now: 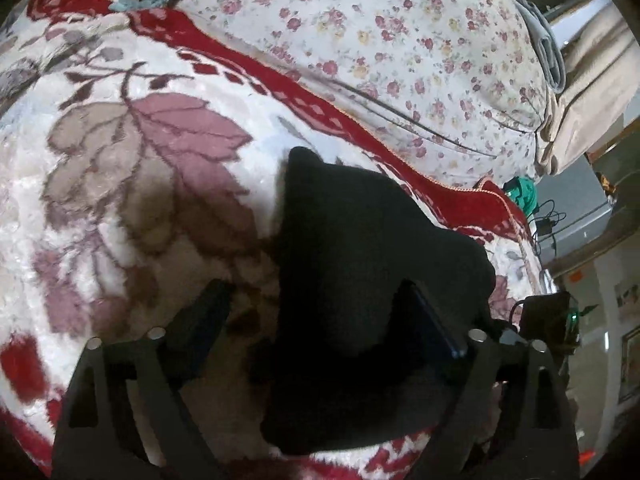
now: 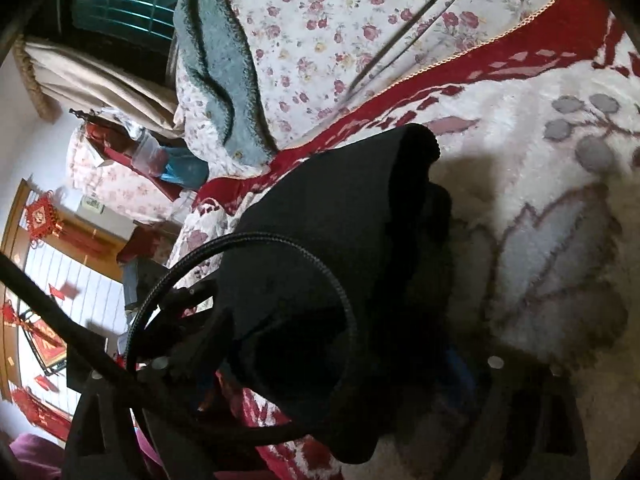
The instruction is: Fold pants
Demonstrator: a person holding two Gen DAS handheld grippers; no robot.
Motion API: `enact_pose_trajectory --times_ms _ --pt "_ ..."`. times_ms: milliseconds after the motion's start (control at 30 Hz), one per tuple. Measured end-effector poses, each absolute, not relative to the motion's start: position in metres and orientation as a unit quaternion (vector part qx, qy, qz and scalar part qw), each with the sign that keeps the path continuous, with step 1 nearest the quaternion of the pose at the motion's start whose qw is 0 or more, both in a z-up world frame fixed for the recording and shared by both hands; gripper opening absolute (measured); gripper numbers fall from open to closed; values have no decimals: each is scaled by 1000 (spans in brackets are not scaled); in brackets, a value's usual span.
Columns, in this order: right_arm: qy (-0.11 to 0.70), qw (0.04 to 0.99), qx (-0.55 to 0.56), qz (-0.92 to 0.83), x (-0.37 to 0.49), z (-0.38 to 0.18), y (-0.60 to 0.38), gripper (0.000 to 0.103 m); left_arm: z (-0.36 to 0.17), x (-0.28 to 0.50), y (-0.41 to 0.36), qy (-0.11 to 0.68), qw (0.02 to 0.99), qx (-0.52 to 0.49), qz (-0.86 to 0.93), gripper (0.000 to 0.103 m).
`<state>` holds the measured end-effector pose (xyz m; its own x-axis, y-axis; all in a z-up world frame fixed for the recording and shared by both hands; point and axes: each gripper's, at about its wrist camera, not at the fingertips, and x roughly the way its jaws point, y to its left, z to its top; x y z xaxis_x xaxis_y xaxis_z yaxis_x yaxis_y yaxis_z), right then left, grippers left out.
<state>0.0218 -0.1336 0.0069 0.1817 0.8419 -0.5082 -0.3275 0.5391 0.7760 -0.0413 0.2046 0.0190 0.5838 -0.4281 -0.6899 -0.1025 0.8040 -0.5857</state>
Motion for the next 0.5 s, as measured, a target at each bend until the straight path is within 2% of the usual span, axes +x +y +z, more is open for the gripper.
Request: enact_pose_trajectory --times_ms 100,167,233,267,300,333,367,400,500 --pt "496 721 255 410 23 8 -133 93 20 -38 191 449 852 -256 -89 100" --pt "495 726 255 404 22 7 -134 87 20 -36 182 450 861 -226 -76 100" --pt "494 734 247 396 21 7 -135 73 19 -36 178 451 865 -208 -73 100" --pt "492 738 242 394 20 7 -137 70 19 -36 177 451 866 -204 -73 99" --pt "489 742 238 392 19 7 -138 64 19 -36 177 450 867 -203 -73 96" --pt "487 744 234 392 18 8 -139 60 20 -37 177 447 868 -203 -75 89" --pt "486 746 230 393 17 9 -139 59 23 -39 175 441 871 -201 -85 73" --pt "485 748 223 394 15 11 -137 57 25 -39 173 439 872 -196 -94 68" --pt "479 759 198 394 12 20 -132 54 30 -42 164 434 881 -166 -82 65"
